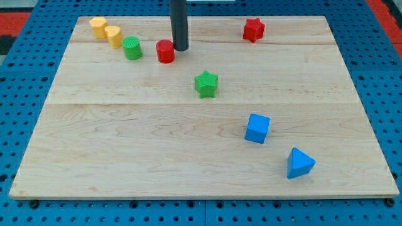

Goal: Move the red circle in between the green star and green circle

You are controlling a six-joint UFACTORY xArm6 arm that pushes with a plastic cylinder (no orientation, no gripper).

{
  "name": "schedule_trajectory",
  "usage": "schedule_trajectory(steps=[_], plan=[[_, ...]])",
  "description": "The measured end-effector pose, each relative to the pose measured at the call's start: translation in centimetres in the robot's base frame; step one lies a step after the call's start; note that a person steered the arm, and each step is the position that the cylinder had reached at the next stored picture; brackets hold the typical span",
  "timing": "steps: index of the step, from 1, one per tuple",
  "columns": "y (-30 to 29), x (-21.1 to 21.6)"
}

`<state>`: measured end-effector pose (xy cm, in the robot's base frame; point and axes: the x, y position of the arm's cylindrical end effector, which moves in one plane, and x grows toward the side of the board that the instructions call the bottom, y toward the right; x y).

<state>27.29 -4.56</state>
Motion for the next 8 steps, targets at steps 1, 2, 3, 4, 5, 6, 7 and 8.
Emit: schedule_trajectory(steps=[1, 2, 3, 4, 5, 6, 7, 8], plan=[[-3.4, 0.1], [-7.3, 2.9], [-4.7, 4.7], [-3.7, 3.4], [-3.4, 1.1], [-0.3, 0.7], [2.0, 2.5], [1.6, 4.2]])
